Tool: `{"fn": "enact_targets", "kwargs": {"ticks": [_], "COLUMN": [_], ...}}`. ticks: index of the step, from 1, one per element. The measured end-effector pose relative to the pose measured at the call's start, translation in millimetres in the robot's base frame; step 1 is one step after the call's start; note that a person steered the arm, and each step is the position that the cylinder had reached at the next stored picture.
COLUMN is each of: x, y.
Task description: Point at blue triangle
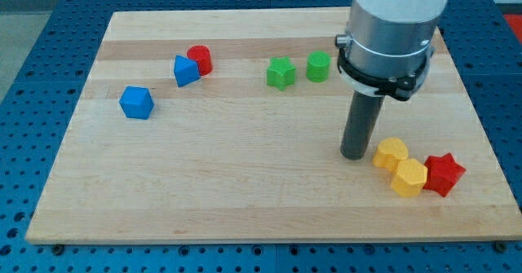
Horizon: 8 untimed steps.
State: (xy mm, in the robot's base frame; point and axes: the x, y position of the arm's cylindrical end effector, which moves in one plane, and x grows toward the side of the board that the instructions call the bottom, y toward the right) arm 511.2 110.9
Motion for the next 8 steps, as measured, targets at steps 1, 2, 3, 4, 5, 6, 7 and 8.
{"fn": "enact_targets", "kwargs": {"ticks": [1, 2, 3, 4, 5, 6, 7, 8], "x": [0.0, 0.0, 0.0, -12.5, -43.6, -57.4, -69.4, -85.1], "y": [9.5, 24.9, 40.3, 22.4, -34.0, -99.1, -155.3, -193.6]}}
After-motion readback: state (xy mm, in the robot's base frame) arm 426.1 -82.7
